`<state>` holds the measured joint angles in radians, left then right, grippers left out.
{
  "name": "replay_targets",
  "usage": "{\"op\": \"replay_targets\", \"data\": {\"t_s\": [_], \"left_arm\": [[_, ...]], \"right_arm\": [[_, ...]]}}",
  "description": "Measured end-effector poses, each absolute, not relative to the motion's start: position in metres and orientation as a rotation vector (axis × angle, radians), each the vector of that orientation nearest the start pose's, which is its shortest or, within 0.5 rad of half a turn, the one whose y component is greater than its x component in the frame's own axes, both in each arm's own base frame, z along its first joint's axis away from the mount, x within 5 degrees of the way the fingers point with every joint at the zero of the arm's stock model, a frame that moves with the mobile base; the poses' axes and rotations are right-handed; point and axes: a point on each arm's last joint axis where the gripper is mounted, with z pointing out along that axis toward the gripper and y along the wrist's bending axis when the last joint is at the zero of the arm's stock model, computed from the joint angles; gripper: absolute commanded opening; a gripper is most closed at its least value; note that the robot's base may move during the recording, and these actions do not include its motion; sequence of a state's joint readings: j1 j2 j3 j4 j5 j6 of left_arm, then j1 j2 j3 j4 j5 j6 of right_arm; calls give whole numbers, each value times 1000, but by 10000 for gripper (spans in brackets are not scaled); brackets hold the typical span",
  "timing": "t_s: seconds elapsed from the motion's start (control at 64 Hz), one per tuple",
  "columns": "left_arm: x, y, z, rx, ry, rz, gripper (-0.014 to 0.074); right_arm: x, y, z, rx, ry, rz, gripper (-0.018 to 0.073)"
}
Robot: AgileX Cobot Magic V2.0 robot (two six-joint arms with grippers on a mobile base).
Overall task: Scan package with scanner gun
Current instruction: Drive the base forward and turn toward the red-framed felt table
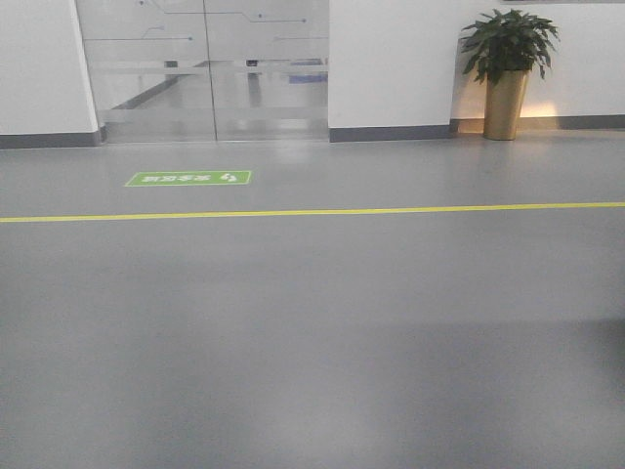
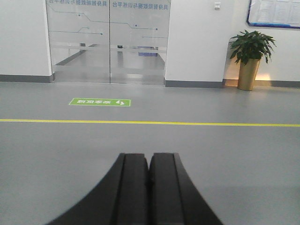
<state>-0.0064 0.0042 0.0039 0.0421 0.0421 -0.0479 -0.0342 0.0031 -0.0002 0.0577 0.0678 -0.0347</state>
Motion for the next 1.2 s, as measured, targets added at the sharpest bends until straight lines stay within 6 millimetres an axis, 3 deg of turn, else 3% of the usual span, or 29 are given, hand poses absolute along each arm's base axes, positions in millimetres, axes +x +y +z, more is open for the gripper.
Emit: {"op": "replay_targets", "data": {"t_s": [1.204], "left_arm": [[57,0,208,-1,1534,-8,-111]], "right_arm": [[57,-2,207,41,1554,-6,-168]]}}
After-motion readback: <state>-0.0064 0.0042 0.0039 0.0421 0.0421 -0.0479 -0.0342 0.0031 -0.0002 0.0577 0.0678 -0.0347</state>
